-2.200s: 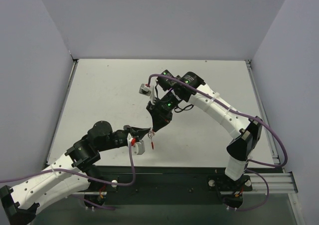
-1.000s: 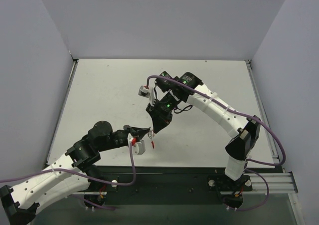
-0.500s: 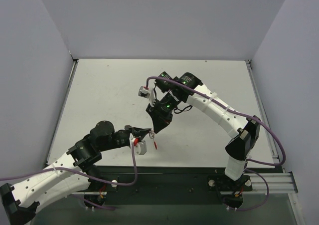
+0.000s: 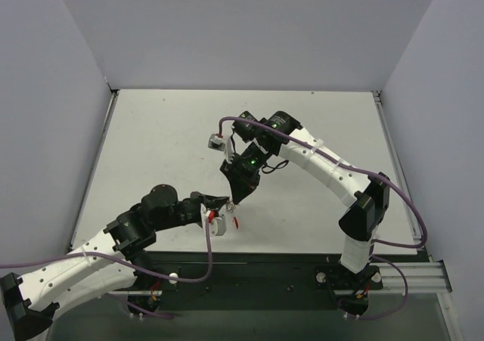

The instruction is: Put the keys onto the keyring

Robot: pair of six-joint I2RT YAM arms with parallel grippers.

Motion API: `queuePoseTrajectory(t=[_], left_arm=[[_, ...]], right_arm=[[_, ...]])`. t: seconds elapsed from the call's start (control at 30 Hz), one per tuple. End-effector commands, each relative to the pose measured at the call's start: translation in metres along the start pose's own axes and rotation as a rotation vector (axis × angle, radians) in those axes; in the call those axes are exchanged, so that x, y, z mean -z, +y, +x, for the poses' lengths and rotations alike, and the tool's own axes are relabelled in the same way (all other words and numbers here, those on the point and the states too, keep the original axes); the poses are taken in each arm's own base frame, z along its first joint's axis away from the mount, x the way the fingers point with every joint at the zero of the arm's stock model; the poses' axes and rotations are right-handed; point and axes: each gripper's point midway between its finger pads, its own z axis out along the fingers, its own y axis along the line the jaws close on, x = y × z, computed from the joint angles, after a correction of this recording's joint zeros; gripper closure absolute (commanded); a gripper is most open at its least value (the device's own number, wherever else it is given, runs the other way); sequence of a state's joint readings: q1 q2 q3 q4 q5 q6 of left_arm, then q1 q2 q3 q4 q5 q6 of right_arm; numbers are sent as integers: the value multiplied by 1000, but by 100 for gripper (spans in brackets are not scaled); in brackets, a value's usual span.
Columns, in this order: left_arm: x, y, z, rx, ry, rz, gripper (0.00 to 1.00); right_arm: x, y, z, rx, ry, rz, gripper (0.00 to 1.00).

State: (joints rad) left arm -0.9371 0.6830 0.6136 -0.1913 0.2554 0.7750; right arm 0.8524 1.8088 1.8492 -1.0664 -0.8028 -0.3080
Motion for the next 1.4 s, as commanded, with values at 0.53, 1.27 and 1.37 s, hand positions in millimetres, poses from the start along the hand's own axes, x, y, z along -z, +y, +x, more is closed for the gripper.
queuePoseTrajectory(t=[0.53,1.27,1.37], left_arm=[[2,25,-9,-76,13,-117,100],[-2,33,-6,-66,88,-164,100],[-1,37,-8,-58,85,-191,100]], right_arm=[[-7,60,3,-15,-47,-336,100],[9,74,-23,18,-127,-341,100],[9,73,-25,20,-136,-338,100]])
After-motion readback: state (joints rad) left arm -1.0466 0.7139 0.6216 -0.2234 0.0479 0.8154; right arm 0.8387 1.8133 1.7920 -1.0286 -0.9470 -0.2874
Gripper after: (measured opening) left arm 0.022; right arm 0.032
